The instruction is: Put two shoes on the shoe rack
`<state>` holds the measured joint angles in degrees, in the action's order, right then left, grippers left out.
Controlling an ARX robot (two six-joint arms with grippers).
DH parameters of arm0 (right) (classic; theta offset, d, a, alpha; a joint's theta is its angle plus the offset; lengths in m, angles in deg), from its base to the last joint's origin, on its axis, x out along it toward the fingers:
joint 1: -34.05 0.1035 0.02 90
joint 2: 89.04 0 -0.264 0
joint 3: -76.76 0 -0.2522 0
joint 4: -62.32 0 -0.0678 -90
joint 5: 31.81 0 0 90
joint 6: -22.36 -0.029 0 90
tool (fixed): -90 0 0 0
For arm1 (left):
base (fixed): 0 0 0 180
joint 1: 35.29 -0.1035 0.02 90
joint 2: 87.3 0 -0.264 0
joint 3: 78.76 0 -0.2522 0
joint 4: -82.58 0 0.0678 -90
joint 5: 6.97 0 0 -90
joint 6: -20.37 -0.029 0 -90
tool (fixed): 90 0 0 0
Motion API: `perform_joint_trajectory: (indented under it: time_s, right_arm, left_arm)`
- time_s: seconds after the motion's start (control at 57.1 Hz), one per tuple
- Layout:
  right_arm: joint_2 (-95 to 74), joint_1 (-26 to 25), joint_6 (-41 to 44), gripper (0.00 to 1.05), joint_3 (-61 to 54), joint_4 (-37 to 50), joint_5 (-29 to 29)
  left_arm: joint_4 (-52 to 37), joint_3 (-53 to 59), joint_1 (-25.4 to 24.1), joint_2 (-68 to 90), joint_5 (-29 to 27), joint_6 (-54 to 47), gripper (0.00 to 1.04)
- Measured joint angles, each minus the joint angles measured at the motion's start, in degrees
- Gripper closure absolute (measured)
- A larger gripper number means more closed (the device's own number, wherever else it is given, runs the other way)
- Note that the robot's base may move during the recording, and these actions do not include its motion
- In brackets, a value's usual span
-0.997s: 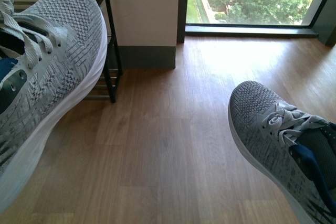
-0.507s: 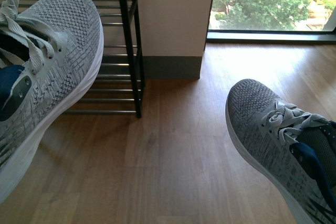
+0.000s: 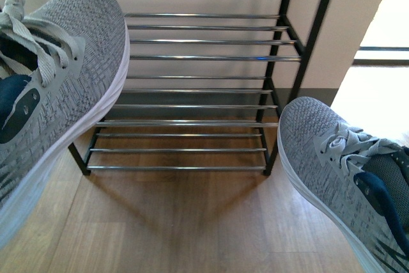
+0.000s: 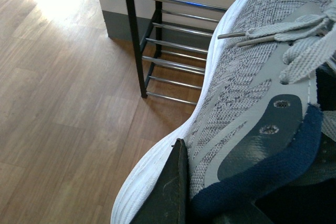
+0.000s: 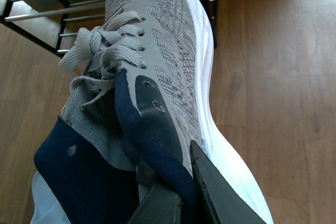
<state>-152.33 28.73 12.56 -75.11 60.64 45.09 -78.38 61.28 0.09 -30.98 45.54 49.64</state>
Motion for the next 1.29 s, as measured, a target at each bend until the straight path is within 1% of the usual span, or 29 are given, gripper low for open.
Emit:
perform_joint_trajectory:
  time_s: [0.227,0.472,1.295]
  right_arm:
    - [0.0,0.3,0.0,1.04,0.1,0.0,-1.4]
    - [0.0,0.0,0.0,1.04,0.1,0.0,0.0]
    - [0.0,0.1,0.0,1.04,0.0,0.0,-0.3]
  left_arm:
    - [0.0,0.0,-0.3,-0.1,-1.1,0.1,1.03]
    - [0.0,0.0,-0.2,-0.1,-0.2,0.4,1.03]
    - [0.0,0.0,-0.2,-0.1,-0.2,0.4,1.03]
